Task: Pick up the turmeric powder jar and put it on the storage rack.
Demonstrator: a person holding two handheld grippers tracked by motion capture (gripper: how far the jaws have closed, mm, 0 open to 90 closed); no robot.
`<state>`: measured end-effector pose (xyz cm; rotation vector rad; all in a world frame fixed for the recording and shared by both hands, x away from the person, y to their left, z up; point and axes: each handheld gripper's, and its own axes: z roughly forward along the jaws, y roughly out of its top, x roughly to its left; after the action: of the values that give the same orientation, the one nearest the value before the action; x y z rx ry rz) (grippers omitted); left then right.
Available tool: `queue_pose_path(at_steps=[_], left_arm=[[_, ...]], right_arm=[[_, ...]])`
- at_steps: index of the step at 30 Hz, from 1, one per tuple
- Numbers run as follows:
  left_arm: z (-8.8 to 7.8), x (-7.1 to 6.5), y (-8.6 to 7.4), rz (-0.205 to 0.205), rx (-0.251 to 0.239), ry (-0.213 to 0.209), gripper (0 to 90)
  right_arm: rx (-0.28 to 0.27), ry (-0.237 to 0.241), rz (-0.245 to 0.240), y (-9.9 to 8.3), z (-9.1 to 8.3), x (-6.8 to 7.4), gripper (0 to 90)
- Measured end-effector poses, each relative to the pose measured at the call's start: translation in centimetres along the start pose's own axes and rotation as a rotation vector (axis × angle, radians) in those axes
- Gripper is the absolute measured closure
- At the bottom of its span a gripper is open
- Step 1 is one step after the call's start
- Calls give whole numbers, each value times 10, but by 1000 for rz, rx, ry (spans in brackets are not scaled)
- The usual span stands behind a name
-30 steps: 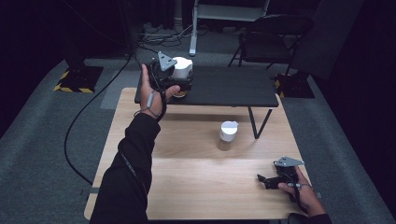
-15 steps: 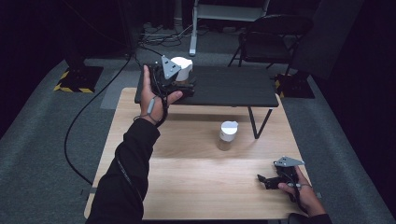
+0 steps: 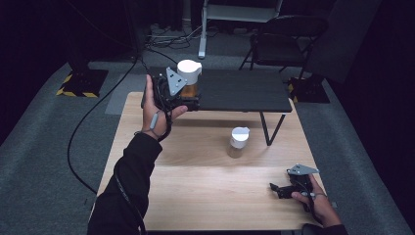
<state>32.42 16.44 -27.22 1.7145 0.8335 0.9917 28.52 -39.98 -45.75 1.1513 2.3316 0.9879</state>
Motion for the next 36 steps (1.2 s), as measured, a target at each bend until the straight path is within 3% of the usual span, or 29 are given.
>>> queue_pose_path(at_steps=[12, 20, 26, 29, 36], left_arm=[[-22, -19, -19, 84, -1, -54, 5], [-34, -25, -38, 87, 13, -91, 5], [-38, -31, -51, 100, 46, -98, 5], [-39, -38, -55, 141, 64, -81, 6], [-42, -43, -67, 167, 108, -112, 6]], right_arm=[[0, 0, 0, 0, 0, 0, 1], [0, 0, 0, 0, 0, 0, 1], [0, 0, 0, 0, 0, 0, 1], [0, 0, 0, 0, 0, 0, 1], [0, 0, 0, 0, 0, 0, 1]])
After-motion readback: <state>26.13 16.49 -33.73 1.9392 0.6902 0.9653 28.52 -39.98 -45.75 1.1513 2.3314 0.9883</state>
